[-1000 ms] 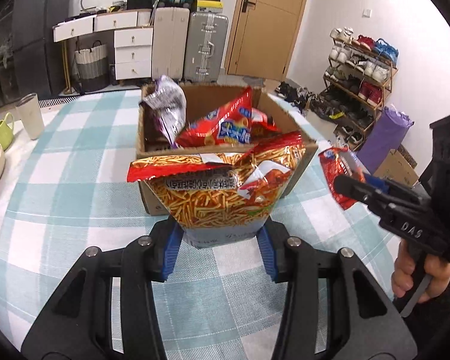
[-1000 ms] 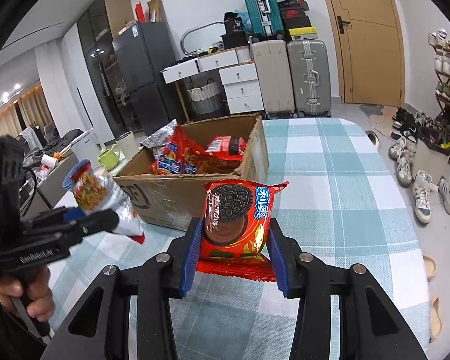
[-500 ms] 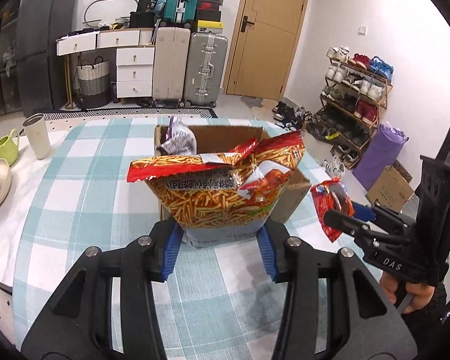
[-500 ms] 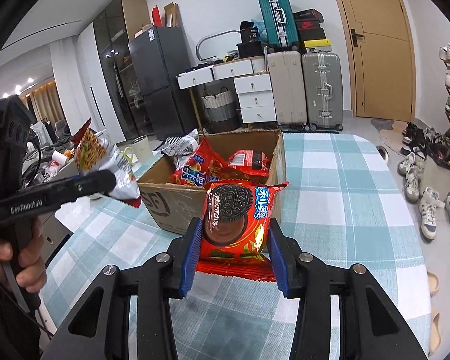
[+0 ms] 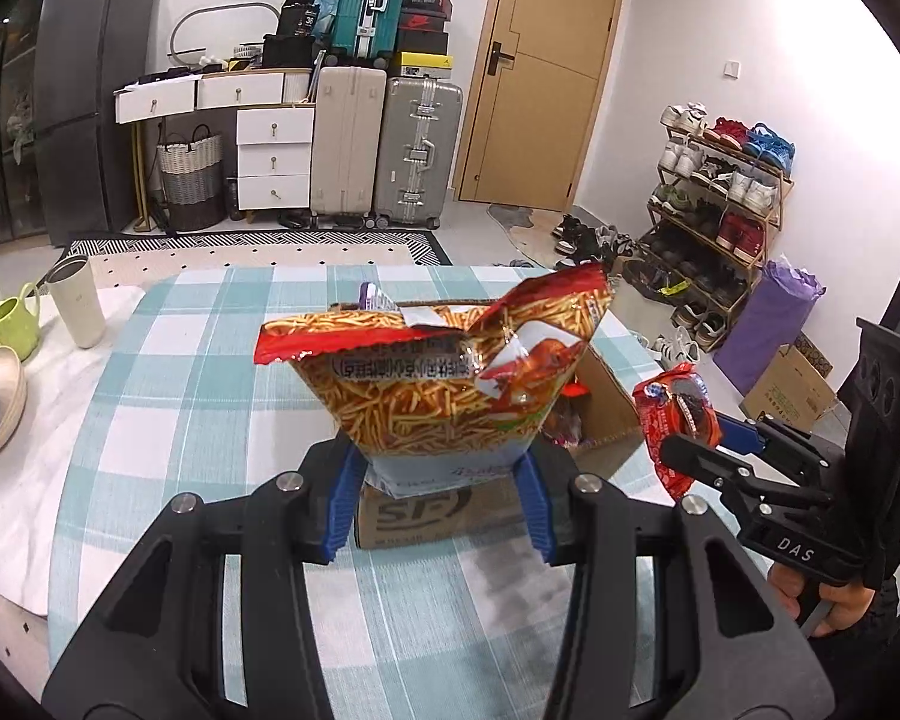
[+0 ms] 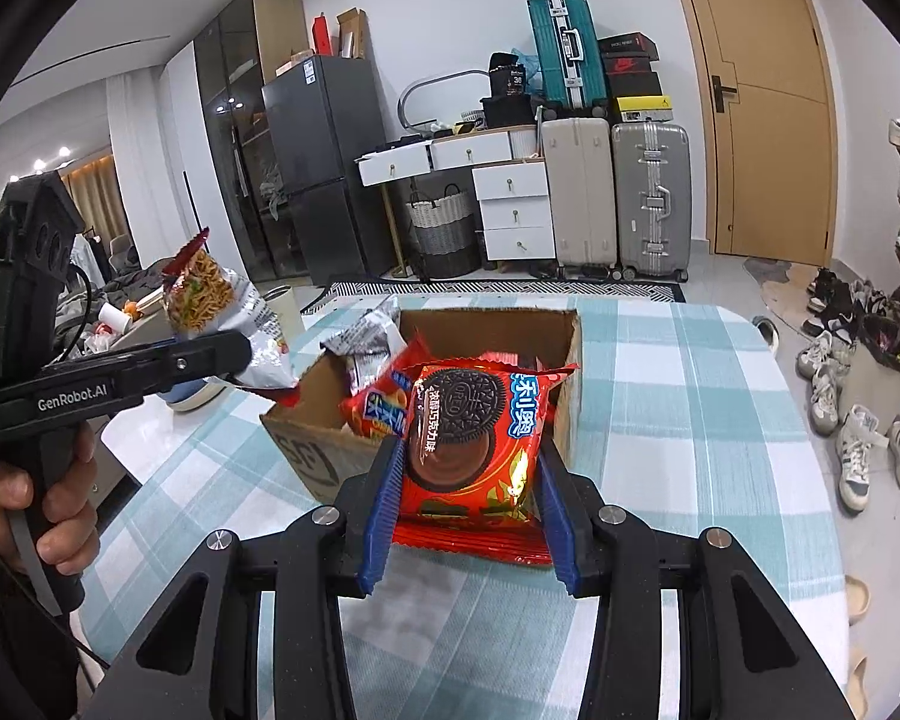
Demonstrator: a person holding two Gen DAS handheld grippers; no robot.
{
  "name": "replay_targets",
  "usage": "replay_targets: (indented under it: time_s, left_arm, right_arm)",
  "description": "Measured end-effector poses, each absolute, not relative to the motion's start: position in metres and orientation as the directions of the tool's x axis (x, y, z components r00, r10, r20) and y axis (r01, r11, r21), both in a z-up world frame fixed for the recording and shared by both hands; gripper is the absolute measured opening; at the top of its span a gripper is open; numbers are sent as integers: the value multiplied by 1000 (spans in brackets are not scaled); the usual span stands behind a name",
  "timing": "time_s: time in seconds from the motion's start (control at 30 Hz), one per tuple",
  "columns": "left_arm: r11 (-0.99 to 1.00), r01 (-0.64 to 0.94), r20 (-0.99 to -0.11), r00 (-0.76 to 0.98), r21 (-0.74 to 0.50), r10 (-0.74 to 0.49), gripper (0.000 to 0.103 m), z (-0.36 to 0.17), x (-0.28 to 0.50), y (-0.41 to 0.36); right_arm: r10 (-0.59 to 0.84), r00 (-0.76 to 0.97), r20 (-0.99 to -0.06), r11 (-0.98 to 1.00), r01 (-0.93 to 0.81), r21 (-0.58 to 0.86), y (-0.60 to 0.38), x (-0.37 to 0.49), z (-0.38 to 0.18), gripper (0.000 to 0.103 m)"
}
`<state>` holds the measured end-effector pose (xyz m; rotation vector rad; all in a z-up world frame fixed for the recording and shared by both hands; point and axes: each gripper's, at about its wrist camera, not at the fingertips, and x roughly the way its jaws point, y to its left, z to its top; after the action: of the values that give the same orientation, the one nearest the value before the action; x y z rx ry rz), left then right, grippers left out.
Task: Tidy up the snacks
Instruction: 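Carry the noodle bag and Oreo pack up and over the box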
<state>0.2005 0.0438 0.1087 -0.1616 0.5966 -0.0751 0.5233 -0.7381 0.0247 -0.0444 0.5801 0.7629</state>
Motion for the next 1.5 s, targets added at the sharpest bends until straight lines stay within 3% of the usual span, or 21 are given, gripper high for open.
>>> replay_targets:
  time_s: [0.57, 1.5]
  left_arm:
    - [989, 17, -607, 788, -148, -105, 42, 117, 241, 41]
    - [997, 55, -706, 704, -61, -83, 42, 68, 333, 11]
  right_arm:
    - [632, 553, -543, 716, -684, 138, -694, 560, 37, 43]
    - [594, 506, -625, 719, -683, 130, -670, 601, 5, 43]
